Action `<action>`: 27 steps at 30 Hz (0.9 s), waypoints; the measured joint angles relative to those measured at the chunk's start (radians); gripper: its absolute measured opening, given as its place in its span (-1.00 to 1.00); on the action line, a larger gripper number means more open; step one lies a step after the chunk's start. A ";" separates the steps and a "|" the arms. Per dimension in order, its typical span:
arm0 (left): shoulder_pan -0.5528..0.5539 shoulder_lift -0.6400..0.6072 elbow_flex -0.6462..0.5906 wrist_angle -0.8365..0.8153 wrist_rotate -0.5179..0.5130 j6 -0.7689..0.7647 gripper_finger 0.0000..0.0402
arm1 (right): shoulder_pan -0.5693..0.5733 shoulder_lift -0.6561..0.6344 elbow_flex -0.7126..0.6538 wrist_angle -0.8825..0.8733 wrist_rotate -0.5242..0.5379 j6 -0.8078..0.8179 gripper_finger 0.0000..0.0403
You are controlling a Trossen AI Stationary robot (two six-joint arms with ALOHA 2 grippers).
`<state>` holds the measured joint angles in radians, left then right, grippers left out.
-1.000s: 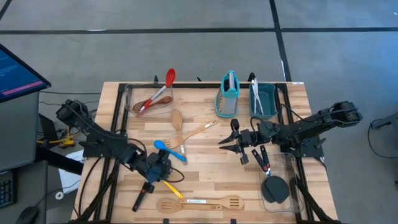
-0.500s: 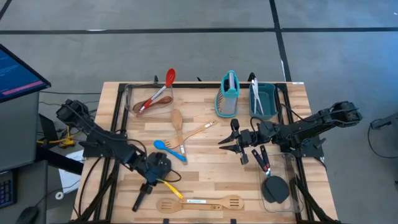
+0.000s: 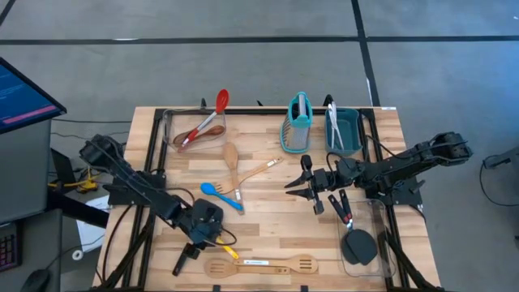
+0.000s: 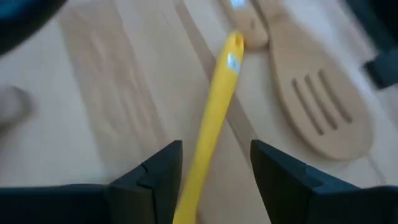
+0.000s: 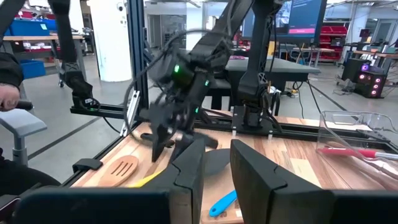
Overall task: Pick & Place Kitchen Items
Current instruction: Put the yellow spoon into the left transparent bin
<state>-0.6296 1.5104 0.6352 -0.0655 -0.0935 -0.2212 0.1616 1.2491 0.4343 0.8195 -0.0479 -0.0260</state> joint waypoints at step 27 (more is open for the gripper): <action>0.001 0.115 0.046 -0.005 0.041 -0.057 -0.72 | -0.001 0.000 0.000 -0.007 0.000 0.000 -0.65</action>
<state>-0.6289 1.6249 0.6811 -0.0707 -0.0527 -0.2779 0.1608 1.2491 0.4343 0.8120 -0.0479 -0.0261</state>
